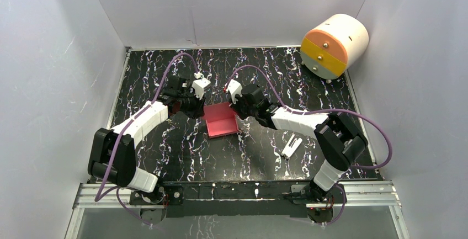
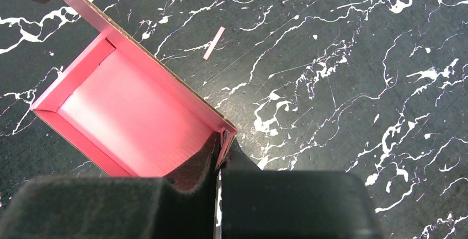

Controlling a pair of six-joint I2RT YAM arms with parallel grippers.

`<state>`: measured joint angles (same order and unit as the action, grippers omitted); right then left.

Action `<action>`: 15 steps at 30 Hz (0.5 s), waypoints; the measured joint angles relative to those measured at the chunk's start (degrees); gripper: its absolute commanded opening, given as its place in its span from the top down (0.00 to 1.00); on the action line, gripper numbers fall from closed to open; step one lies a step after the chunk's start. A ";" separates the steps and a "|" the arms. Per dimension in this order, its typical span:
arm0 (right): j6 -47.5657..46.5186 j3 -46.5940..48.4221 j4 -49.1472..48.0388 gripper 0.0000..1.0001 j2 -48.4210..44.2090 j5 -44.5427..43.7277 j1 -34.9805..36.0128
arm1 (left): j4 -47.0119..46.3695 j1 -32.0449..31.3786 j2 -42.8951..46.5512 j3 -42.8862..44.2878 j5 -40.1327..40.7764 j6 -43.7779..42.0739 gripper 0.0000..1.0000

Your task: Fold the paper box

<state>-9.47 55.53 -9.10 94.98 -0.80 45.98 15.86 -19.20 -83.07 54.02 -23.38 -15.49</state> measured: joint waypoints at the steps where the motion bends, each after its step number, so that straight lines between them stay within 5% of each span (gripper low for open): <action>1: 0.00 -0.02 0.00 1.00 -0.04 0.00 0.00 | 0.02 0.02 -0.04 0.02 0.00 0.00 0.88; 8: 0.46 -0.04 0.00 1.00 -0.15 -0.46 -0.11 | 0.11 0.00 -0.13 0.04 -0.07 0.50 0.98; 15: 6.14 0.20 0.87 1.00 -0.15 -4.46 -0.09 | 0.35 -0.35 -2.67 2.62 2.16 9.62 1.00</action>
<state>-3.33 55.72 -8.23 94.83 -5.26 45.89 16.21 -19.55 -85.73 56.64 -21.21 -5.87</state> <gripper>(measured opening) 0.074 0.048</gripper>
